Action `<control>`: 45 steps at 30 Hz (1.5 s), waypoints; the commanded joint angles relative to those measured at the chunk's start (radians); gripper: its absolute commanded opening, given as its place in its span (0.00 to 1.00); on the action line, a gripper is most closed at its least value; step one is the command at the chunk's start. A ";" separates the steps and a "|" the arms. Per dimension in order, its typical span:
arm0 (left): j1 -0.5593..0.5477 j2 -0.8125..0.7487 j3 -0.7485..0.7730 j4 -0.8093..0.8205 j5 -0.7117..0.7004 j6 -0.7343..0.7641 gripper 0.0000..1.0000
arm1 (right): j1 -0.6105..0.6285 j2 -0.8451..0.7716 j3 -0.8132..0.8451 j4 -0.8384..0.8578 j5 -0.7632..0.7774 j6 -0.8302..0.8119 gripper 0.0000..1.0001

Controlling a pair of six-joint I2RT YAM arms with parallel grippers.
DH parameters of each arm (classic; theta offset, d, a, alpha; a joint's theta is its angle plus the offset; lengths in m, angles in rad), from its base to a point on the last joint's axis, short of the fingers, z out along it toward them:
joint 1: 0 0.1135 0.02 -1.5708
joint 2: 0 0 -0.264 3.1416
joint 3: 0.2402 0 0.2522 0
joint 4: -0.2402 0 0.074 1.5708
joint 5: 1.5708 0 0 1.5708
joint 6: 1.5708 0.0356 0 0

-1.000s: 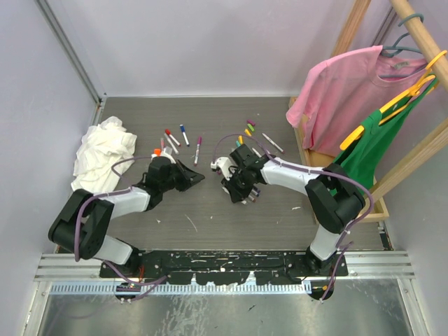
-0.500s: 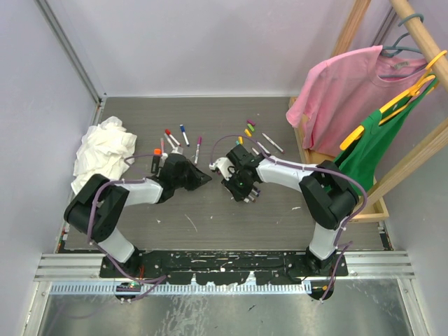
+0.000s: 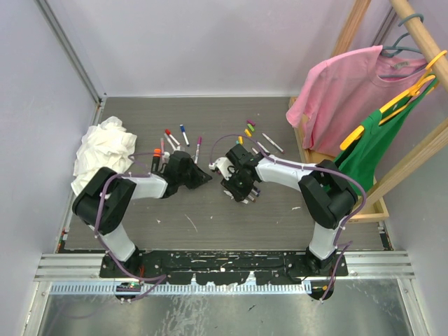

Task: Open the pen caps
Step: Place the pen at the center of the board, then place the pen cap at the center of the board.

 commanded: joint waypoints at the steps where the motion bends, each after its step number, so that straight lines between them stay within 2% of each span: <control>1: -0.005 0.021 0.034 0.002 -0.020 -0.002 0.04 | 0.006 -0.001 0.035 -0.008 -0.003 -0.001 0.32; 16: -0.005 0.076 0.054 -0.038 -0.026 0.004 0.17 | -0.045 -0.170 0.012 0.043 -0.115 0.023 0.34; 28: -0.005 0.055 0.038 -0.040 -0.027 0.000 0.26 | -0.117 -0.251 0.000 0.054 -0.187 0.028 0.34; 39: -0.004 -0.068 0.037 -0.093 -0.056 0.056 0.31 | -0.153 -0.288 -0.004 0.054 -0.220 0.026 0.34; 45: 0.004 -0.185 0.070 -0.192 -0.092 0.208 0.40 | -0.161 -0.309 -0.006 0.052 -0.231 0.009 0.34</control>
